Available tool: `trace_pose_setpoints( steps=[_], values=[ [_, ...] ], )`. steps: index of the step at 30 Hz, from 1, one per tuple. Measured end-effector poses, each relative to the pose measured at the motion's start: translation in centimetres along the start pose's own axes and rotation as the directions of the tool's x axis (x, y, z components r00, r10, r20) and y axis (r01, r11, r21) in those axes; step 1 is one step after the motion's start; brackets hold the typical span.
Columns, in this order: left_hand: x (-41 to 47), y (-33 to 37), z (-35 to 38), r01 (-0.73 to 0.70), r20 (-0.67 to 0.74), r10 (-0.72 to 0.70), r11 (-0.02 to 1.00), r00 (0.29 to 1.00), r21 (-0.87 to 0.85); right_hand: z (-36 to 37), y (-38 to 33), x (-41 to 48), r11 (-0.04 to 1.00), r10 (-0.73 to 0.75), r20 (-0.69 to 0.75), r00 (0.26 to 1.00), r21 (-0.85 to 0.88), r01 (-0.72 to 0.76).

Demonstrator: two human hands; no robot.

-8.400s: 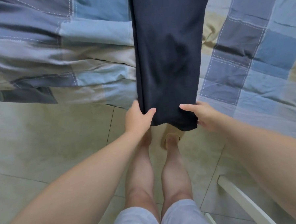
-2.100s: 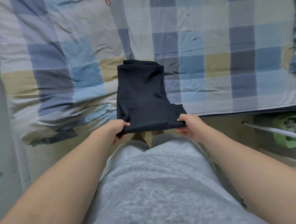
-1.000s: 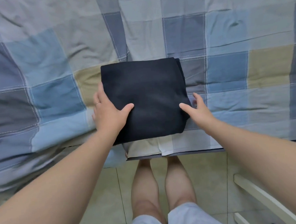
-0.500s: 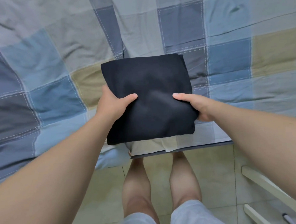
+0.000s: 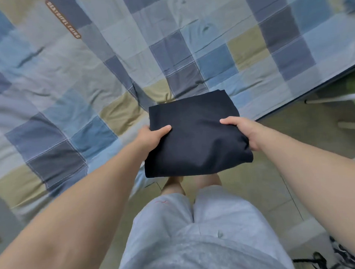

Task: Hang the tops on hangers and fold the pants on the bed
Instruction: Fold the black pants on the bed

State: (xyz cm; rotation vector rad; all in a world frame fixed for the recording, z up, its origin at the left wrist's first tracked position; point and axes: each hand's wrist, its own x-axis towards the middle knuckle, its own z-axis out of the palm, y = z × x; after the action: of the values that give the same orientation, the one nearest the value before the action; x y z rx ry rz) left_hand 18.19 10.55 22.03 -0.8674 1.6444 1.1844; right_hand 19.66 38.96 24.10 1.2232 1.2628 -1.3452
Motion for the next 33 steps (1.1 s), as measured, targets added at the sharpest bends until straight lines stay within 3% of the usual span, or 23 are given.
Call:
trace_pose_setpoints(
  steps=[5, 9, 17, 21, 27, 33],
  values=[
    [-6.4, -0.3, 1.3, -0.010, 0.067, 0.005, 0.998, 0.998, 0.066, -1.6, 5.4, -7.7, 0.983, -0.096, -0.090, 0.991, 0.147, 0.108],
    [-10.7, -0.6, 4.1, -0.093, 0.089, 0.088, 0.994, 0.992, 0.054, -3.8, 9.1, -12.9, 0.944, -0.197, -0.177, 0.964, 0.232, 0.235],
    [-17.3, 2.1, 13.8, -0.362, 0.244, 0.304, 0.901, 0.921, 0.241, -10.7, 18.1, -21.9, 0.766, -0.342, -0.449, 0.825, 0.376, 0.522],
    [-21.7, 3.6, 21.8, -0.534, 0.356, 0.431, 0.799, 0.829, 0.277, -16.1, 24.4, -25.8, 0.606, -0.403, -0.561, 0.723, 0.427, 0.671],
    [-31.3, 0.8, 35.9, -0.728, 0.416, 0.614, 0.653, 0.671, 0.209, -26.2, 35.3, -32.7, 0.443, -0.488, -0.702, 0.519, 0.313, 0.840],
    [-41.2, -3.2, 49.6, -0.898, 0.540, 0.728, 0.418, 0.423, 0.139, -35.1, 46.8, -39.6, 0.262, -0.461, -0.828, 0.320, 0.217, 0.940]
  ],
)
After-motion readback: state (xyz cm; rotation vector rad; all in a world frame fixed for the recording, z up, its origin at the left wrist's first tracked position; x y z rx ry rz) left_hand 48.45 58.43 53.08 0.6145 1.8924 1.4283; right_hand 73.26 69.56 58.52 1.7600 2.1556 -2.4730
